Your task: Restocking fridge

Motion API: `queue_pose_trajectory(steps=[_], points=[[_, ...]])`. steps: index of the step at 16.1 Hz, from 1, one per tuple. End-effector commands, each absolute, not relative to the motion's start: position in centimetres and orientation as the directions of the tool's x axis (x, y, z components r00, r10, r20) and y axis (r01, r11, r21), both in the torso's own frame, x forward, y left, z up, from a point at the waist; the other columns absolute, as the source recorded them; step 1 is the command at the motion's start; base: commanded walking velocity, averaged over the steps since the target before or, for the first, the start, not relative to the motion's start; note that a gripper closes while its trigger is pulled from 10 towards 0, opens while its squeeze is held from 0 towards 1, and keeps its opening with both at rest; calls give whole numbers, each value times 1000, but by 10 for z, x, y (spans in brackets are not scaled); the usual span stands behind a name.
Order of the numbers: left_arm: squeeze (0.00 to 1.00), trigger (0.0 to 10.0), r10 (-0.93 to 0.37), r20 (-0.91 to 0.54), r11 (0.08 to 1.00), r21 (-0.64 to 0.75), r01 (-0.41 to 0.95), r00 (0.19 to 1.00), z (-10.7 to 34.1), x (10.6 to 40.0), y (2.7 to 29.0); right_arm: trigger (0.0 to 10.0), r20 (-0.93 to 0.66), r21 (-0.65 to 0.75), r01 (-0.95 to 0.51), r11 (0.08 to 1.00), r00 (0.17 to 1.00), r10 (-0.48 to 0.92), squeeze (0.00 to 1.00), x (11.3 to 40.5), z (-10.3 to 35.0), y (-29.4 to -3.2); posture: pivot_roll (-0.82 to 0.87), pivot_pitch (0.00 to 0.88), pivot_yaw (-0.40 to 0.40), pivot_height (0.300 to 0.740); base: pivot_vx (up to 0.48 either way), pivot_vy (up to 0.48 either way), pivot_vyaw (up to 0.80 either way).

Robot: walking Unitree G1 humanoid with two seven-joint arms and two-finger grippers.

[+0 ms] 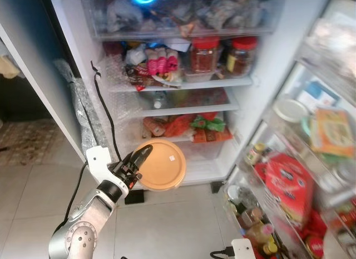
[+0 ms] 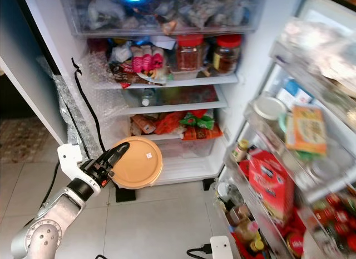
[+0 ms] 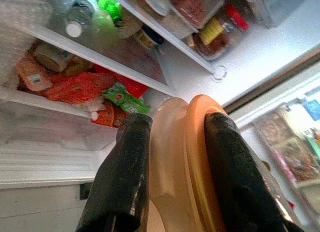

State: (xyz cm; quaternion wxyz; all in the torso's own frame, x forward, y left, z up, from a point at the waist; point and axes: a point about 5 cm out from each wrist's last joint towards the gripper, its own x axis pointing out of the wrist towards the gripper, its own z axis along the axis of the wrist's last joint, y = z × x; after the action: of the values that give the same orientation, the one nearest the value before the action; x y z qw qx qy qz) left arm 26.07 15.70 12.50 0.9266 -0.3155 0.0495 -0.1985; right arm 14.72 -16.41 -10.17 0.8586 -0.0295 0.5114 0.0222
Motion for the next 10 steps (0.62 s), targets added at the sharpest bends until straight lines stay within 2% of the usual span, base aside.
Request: queue_pose_trajectory(steps=[1,10], points=[[0,10000,-407,28,733,-586,345,913,128,262,156,10000,-893,-33,-64,997,449,-1,0,140,-104,-165,-90,117,-38,740,292,0,0],[0,10000,-432,10,733,-580,357,902,125,259,152,10000,-894,-40,-70,997,447,-5,0,140,-104,-166,-88,117,-41,740,295,0,0]])
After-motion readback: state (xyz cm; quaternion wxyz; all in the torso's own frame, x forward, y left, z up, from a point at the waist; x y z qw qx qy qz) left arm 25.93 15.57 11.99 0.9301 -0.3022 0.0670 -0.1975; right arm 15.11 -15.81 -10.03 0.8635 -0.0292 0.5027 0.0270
